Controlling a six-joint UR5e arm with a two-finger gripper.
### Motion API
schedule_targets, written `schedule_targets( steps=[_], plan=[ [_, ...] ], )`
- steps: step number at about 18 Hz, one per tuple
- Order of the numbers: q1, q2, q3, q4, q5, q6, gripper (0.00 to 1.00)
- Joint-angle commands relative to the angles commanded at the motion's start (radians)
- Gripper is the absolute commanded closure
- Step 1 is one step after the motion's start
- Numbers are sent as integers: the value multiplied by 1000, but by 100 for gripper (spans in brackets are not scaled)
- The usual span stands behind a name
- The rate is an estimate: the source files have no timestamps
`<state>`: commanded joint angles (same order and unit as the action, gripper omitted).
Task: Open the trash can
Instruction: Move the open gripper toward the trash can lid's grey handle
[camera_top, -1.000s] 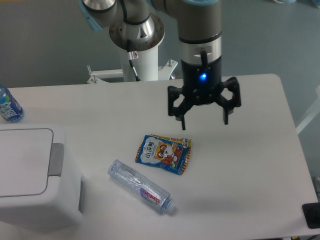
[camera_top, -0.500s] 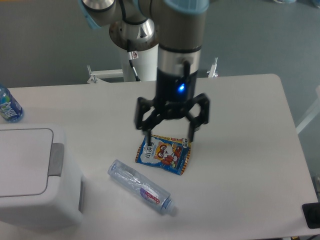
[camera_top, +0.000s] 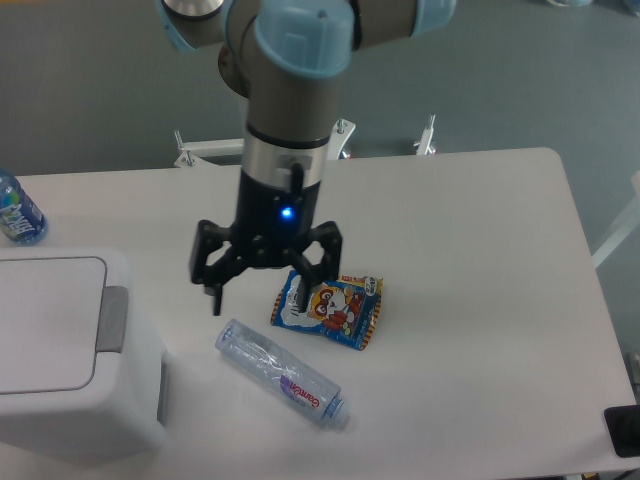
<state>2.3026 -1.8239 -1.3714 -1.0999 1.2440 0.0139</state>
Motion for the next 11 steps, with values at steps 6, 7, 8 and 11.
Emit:
schedule_targets(
  steps=[6,7,8,11],
  plan=[
    [-35,2,3,0,-2,-35,0],
    [-46,-2,3,0,-2,-37,0],
    [-52,-6,3,2,-2,-37,0],
    [-68,-11,3,0,-2,-37,0]
  ],
)
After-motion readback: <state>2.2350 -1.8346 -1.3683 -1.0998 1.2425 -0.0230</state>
